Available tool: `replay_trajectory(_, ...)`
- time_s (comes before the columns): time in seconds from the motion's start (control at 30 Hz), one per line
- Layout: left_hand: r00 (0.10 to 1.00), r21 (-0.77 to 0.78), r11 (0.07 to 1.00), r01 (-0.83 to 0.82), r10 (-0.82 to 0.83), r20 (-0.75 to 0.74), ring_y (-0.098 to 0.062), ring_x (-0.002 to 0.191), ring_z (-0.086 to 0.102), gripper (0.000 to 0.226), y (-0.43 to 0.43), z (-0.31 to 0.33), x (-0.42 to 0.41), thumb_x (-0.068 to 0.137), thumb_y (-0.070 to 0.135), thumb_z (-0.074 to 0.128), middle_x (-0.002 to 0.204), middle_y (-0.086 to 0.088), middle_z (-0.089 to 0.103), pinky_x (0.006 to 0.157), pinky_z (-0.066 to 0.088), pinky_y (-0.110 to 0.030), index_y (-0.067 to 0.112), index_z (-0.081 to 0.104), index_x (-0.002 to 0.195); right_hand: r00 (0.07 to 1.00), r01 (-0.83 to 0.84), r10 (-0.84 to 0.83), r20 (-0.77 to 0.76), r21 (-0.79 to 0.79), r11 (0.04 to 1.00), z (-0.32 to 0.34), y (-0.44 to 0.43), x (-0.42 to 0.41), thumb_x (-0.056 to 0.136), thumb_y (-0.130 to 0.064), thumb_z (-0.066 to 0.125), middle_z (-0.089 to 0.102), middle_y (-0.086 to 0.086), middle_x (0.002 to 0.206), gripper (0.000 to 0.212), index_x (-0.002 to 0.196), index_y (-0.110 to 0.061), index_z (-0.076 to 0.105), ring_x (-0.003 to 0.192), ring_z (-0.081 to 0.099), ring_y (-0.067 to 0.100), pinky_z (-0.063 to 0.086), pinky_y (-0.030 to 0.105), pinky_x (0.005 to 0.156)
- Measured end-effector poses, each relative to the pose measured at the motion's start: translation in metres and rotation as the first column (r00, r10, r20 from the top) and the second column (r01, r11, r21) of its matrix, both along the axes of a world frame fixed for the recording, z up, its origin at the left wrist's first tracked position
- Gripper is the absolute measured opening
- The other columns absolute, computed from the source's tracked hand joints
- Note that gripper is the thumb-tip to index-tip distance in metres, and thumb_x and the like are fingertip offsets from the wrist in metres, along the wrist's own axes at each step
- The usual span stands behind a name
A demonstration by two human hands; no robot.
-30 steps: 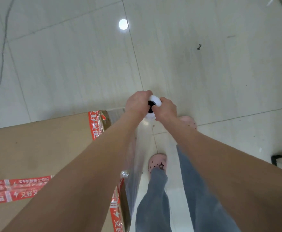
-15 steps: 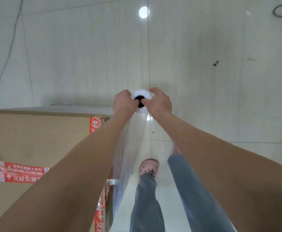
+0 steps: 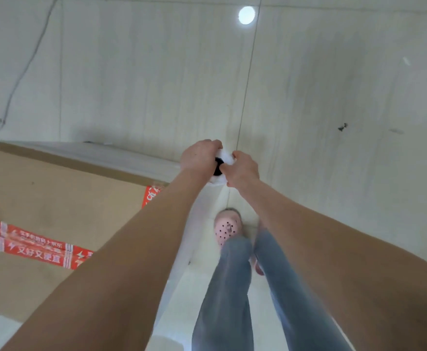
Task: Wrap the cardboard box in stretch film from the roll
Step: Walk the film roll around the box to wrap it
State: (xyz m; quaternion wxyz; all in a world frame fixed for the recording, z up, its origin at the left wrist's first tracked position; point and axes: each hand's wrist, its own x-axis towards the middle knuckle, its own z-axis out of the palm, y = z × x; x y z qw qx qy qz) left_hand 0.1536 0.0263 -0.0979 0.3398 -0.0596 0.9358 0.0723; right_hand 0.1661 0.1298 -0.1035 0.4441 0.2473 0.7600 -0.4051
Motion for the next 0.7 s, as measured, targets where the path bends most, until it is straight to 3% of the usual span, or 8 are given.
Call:
replay_trajectory(0.2, 0.995, -0.053, 0.995, 0.087, -0.084, 0.062, -0.028, 0.081, 0.056, 0.015, -0.003, 0.002, -0.021, 0.082, 0.013, 0.052, 0.094, -0.008, 0.059, 0.06, 0.036, -0.032, 0.012, 0.056, 0.097, 1.0, -0.006, 0.004, 0.021, 0.078, 0.997, -0.001, -0.005, -0.021, 0.077, -0.024, 0.066, 0.058, -0.001, 0.087, 0.03, 0.106, -0.022, 0.057, 0.077, 0.06, 0.022, 0.049, 0.029, 0.065)
replay_trajectory(0.27, 0.997, -0.035, 0.999, -0.003, 0.006, 0.078, -0.027, 0.078, 0.054, 0.014, -0.012, 0.001, -0.029, 0.083, 0.015, 0.053, 0.092, -0.008, 0.059, 0.061, 0.038, -0.031, 0.013, 0.056, 0.097, 1.0, -0.031, 0.03, 0.011, 0.106, 0.994, -0.001, -0.011, -0.032, 0.076, -0.023, 0.067, 0.051, -0.004, 0.082, 0.035, 0.11, -0.023, 0.056, 0.075, 0.055, 0.02, 0.04, 0.026, 0.059)
replay_trajectory(0.37, 0.97, 0.002, 0.974, -0.227, 0.225, 0.094, -0.025, 0.077, 0.051, 0.007, -0.029, -0.001, -0.035, 0.082, 0.017, 0.054, 0.086, -0.005, 0.056, 0.06, 0.038, -0.03, 0.014, 0.055, 0.089, 0.998, -0.064, 0.067, -0.018, 0.131, 0.989, 0.002, -0.025, -0.048, 0.077, -0.021, 0.065, 0.049, -0.004, 0.088, 0.039, 0.115, -0.023, 0.054, 0.079, 0.05, 0.019, 0.036, 0.025, 0.062)
replay_trajectory(0.47, 0.915, 0.017, 0.918, -0.395, 0.392, 0.095, -0.024, 0.074, 0.051, 0.008, -0.047, -0.002, -0.042, 0.081, 0.022, 0.055, 0.083, -0.004, 0.056, 0.059, 0.038, -0.029, 0.014, 0.052, 0.081, 0.989, -0.085, 0.101, -0.11, 0.136, 0.987, 0.007, -0.043, -0.062, 0.079, -0.019, 0.062, 0.058, -0.001, 0.108, 0.044, 0.121, -0.024, 0.052, 0.088, 0.055, 0.021, 0.038, 0.025, 0.069)
replay_trajectory(0.53, 0.854, 0.029, 0.856, -0.517, 0.512, 0.094, -0.025, 0.074, 0.055, 0.016, -0.061, -0.002, -0.047, 0.082, 0.027, 0.057, 0.085, -0.006, 0.061, 0.06, 0.041, -0.029, 0.011, 0.054, 0.082, 0.978, -0.1, 0.12, -0.171, 0.122, 0.987, 0.007, -0.056, -0.074, 0.081, -0.019, 0.062, 0.054, 0.002, 0.121, 0.051, 0.13, -0.022, 0.047, 0.101, 0.056, 0.023, 0.037, 0.025, 0.073)
replay_trajectory(0.63, 0.72, 0.082, 0.718, -0.691, 0.675, 0.159, -0.028, 0.077, 0.068, 0.032, -0.08, -0.004, -0.051, 0.083, 0.033, 0.056, 0.087, -0.011, 0.07, 0.071, 0.057, -0.037, 0.002, 0.062, 0.091, 0.988, -0.133, 0.141, -0.069, 0.119, 0.984, 0.007, -0.075, -0.087, 0.084, -0.025, 0.059, 0.052, 0.005, 0.116, 0.055, 0.134, -0.02, 0.038, 0.088, 0.055, 0.026, 0.04, 0.027, 0.062)
replay_trajectory(0.7, 0.7, 0.108, 0.695, -0.711, 0.685, 0.201, -0.028, 0.076, 0.07, 0.039, -0.087, -0.005, -0.053, 0.084, 0.038, 0.055, 0.087, -0.013, 0.071, 0.075, 0.058, -0.036, 0.002, 0.065, 0.093, 0.996, -0.09, 0.09, 0.001, 0.082, 0.993, 0.006, -0.084, -0.09, 0.085, -0.027, 0.057, 0.054, 0.006, 0.104, 0.052, 0.132, -0.02, 0.038, 0.078, 0.057, 0.026, 0.05, 0.032, 0.066)
